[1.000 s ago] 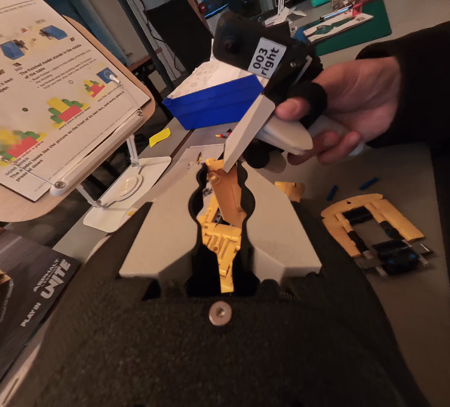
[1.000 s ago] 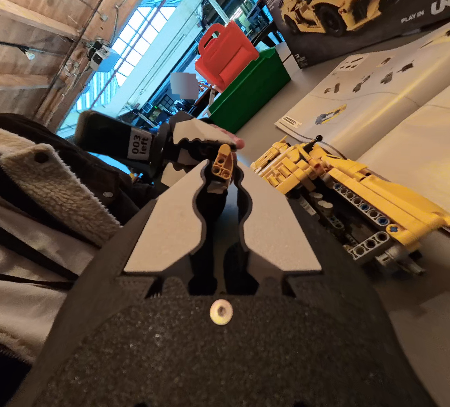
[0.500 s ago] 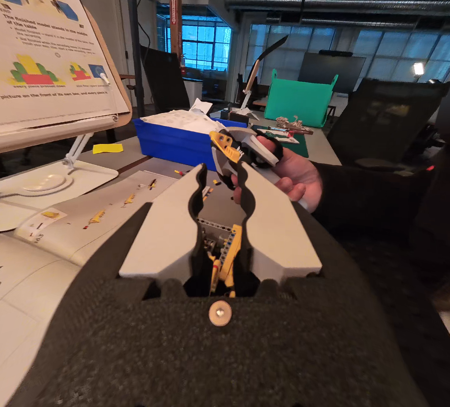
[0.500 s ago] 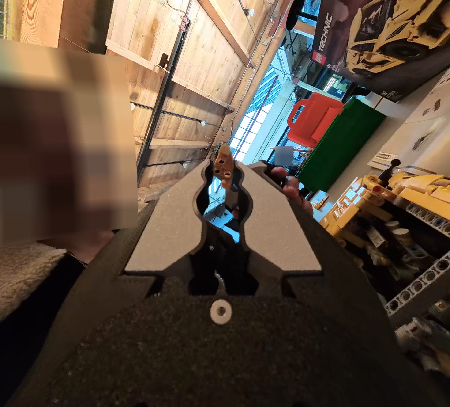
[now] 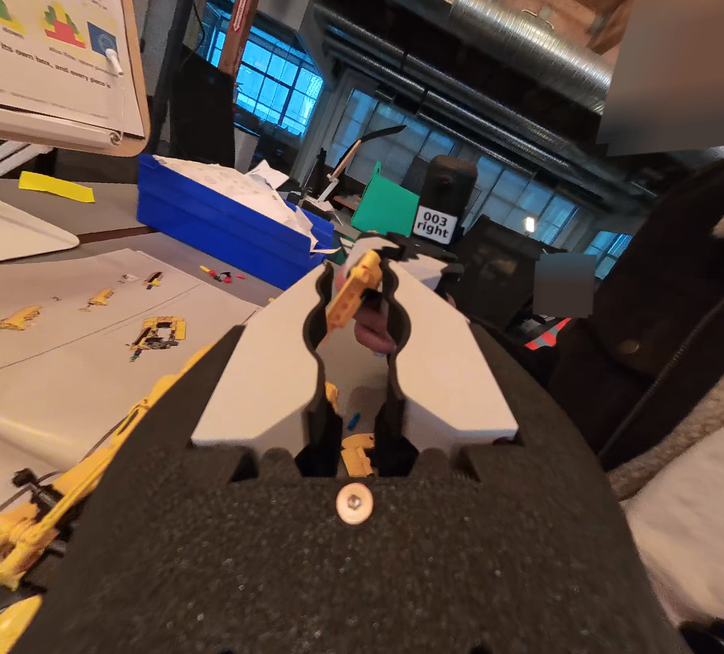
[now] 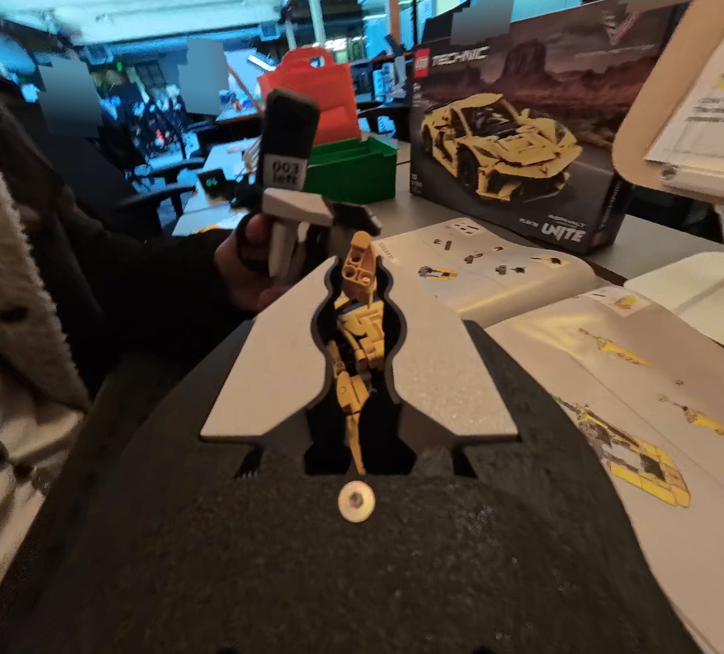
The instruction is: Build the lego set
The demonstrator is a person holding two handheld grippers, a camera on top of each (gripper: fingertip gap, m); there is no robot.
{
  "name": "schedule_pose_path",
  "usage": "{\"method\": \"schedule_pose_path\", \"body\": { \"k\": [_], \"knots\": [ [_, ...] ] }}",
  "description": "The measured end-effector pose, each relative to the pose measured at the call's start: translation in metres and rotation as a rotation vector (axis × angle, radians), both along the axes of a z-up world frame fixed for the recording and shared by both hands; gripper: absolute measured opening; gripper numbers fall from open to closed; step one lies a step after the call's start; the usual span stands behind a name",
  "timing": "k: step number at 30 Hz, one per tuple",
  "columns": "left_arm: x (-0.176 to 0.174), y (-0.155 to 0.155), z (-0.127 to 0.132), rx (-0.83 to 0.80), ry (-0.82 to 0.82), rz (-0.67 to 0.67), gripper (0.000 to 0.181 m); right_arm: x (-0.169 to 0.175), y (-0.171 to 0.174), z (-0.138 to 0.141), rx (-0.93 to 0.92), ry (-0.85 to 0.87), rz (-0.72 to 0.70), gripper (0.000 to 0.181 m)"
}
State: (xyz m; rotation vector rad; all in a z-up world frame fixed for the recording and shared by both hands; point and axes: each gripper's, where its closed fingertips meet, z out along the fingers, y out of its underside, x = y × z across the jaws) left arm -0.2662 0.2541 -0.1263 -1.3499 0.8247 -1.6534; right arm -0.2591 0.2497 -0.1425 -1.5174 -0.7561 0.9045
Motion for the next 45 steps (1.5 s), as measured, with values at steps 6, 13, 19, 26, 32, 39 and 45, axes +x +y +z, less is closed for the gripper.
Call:
{"method": "schedule_pose_path", "body": {
  "k": [6,13,19,26,32,39,45],
  "knots": [
    [-0.001,-0.023,0.002,0.085,0.001,-0.127,0.024,-0.009,-0.018,0.014,0.016,0.079,0.117,0.015],
    [0.002,-0.039,-0.002,0.109,0.011,-0.209,0.012,-0.012,-0.03,0.023,0.015,0.132,0.194,0.015],
    [0.005,-0.036,-0.003,0.216,0.023,-0.128,0.006,-0.01,-0.025,0.025,0.019,0.152,0.156,0.016],
    [-0.006,-0.03,0.025,0.187,-0.188,-0.042,0.005,-0.011,-0.019,0.025,0.087,0.138,0.087,0.024],
    [-0.003,-0.033,0.025,0.143,-0.212,-0.058,0.006,-0.017,-0.024,0.029,0.095,0.168,0.1,0.009],
    [-0.002,-0.03,0.025,0.13,-0.233,-0.033,0.005,-0.016,-0.022,0.03,0.016,0.248,0.118,0.008],
    [0.0,-0.028,0.02,0.074,-0.2,-0.054,0.006,-0.011,-0.02,0.03,-0.088,0.317,0.163,0.007]
  ]
}}
